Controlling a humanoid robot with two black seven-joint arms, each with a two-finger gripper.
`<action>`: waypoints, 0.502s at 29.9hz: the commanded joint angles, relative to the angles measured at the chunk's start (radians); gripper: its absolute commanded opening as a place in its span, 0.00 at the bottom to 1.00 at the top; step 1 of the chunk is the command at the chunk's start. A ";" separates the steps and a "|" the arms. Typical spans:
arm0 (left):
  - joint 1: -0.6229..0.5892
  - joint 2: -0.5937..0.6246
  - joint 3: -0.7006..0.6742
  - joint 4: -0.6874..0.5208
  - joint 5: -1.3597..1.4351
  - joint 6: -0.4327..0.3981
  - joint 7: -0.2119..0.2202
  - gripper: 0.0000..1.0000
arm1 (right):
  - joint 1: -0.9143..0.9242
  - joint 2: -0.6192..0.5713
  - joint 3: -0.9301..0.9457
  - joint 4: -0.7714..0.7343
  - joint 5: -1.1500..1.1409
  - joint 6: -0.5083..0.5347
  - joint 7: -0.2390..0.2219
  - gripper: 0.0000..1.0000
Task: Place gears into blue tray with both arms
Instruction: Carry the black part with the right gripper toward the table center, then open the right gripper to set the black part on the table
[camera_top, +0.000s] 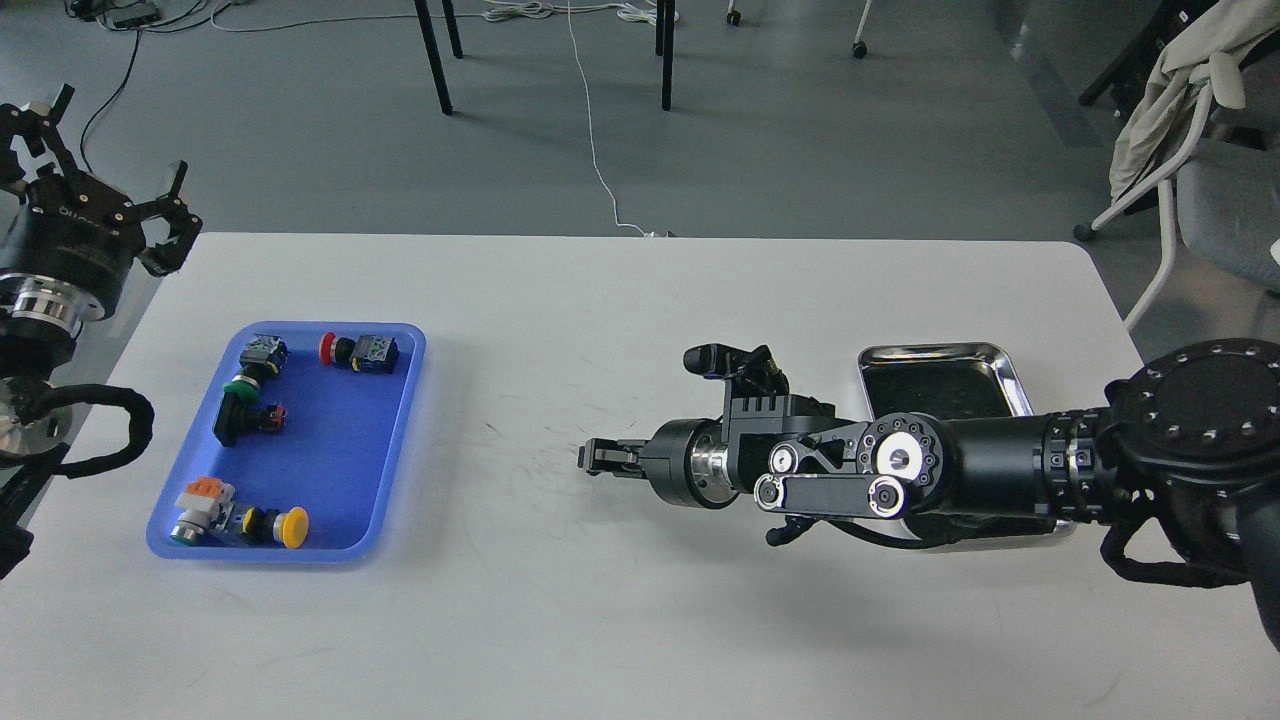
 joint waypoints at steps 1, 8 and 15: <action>0.000 0.000 -0.001 0.000 0.000 0.002 0.000 0.99 | -0.006 0.000 0.000 0.000 0.000 0.000 0.001 0.44; 0.000 -0.002 0.002 0.000 0.000 0.002 0.000 0.99 | -0.006 0.000 0.001 -0.002 0.006 -0.008 0.001 0.88; 0.000 -0.002 0.002 0.000 0.000 0.003 0.000 0.99 | 0.011 0.000 0.029 -0.020 0.006 -0.012 0.003 0.94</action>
